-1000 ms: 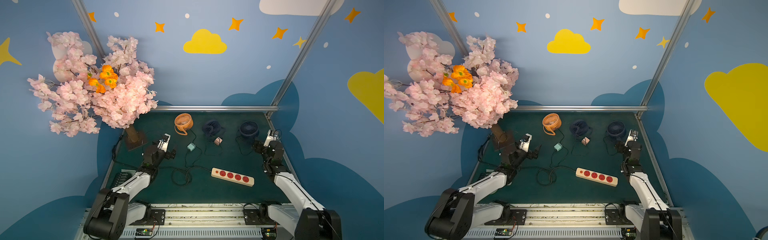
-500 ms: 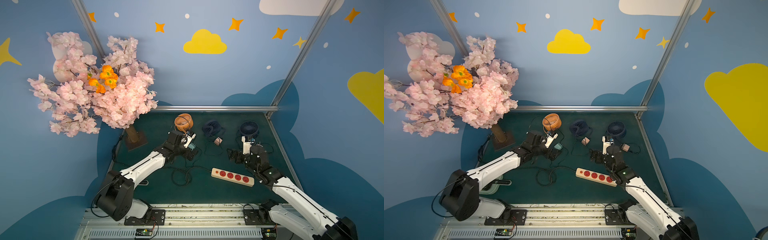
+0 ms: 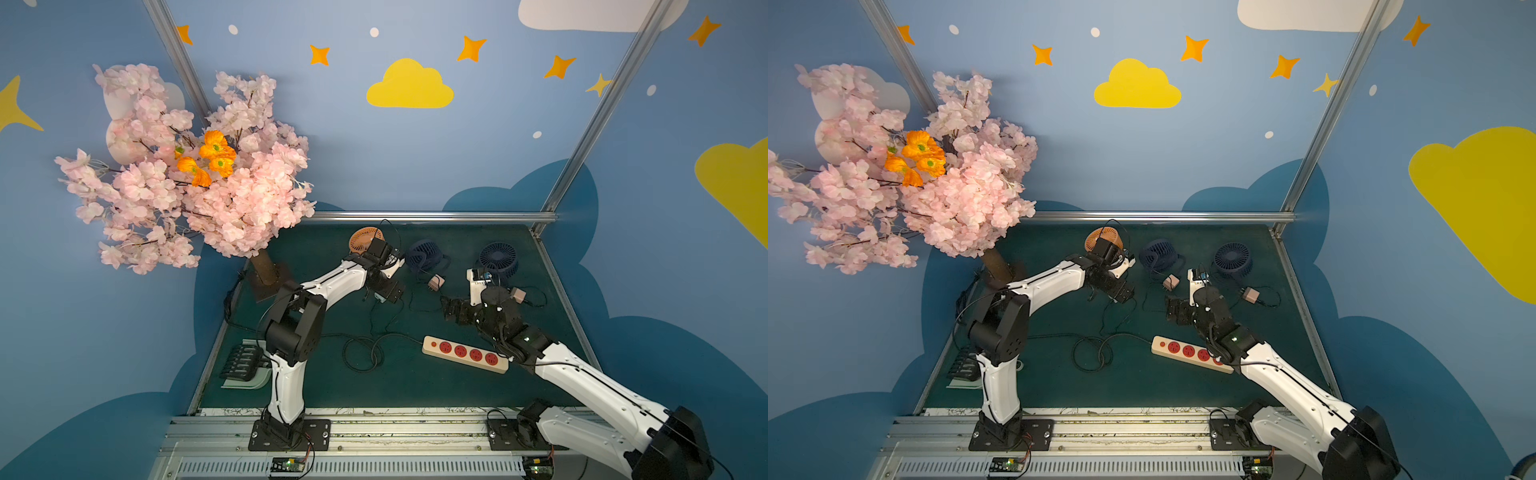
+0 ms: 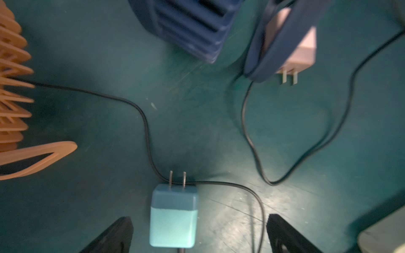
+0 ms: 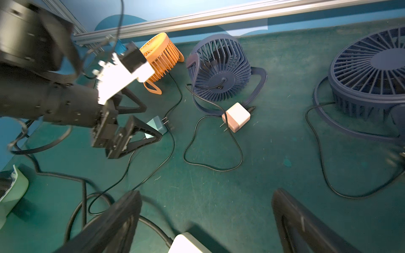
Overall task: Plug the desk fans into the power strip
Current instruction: Pick up the plug from the center of the board.
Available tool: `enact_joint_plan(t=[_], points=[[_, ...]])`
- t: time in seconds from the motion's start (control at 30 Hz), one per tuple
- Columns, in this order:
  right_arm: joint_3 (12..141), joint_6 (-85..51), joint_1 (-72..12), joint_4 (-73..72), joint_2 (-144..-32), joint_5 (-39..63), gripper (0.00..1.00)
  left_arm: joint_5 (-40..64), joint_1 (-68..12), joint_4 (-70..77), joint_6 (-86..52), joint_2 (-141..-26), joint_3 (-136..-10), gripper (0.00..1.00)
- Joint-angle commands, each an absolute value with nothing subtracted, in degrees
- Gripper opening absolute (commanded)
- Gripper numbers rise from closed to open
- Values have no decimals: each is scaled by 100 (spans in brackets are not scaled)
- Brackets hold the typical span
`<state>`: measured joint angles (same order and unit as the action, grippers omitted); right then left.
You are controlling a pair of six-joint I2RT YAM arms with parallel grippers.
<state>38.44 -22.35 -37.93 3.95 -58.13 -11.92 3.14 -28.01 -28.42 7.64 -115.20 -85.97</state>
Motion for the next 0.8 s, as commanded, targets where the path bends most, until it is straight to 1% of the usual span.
enact_joint_plan(t=[0.0, 0.1, 0.17, 0.23, 0.3, 0.4, 0.5, 0.63, 0.7, 0.77], points=[[3760, -2354, -3832, 359, -5563, -1407, 98, -57, -2726, -3439, 1057, -11716, -8849, 100], [3647, -2378, -3832, 448, -5492, -1498, 98, 75, -2648, -3731, 1171, -11974, -9109, 99], [3622, -2400, -3832, 489, -5452, -1552, 98, 92, -2619, -3859, 1227, -12102, -9208, 96], [3573, -2415, -3832, 473, -5413, -1593, 98, 96, -2603, -3893, 1267, -12184, -9241, 89], [3520, -2434, -3832, 441, -5390, -1639, 98, 105, -2613, -3885, 1268, -12233, -9296, 80], [3497, -2436, -3832, 420, -5410, -1660, 98, 105, -2611, -3885, 1273, -12327, -9408, 73], [3503, -2423, -3828, 420, -5467, -1668, 98, 141, -2621, -3909, 1320, -12476, -9554, 69], [3503, -2456, -3832, 428, -5469, -1689, 98, 211, -2641, -3954, 1340, -12655, -9645, 66], [3498, -2476, -3832, 447, -5451, -1715, 98, 198, -2646, -3970, 1323, -12704, -9678, 63], [3486, -2481, -3832, 452, -5418, -1746, 98, 171, -2658, -3973, 1286, -12709, -9685, 57]])
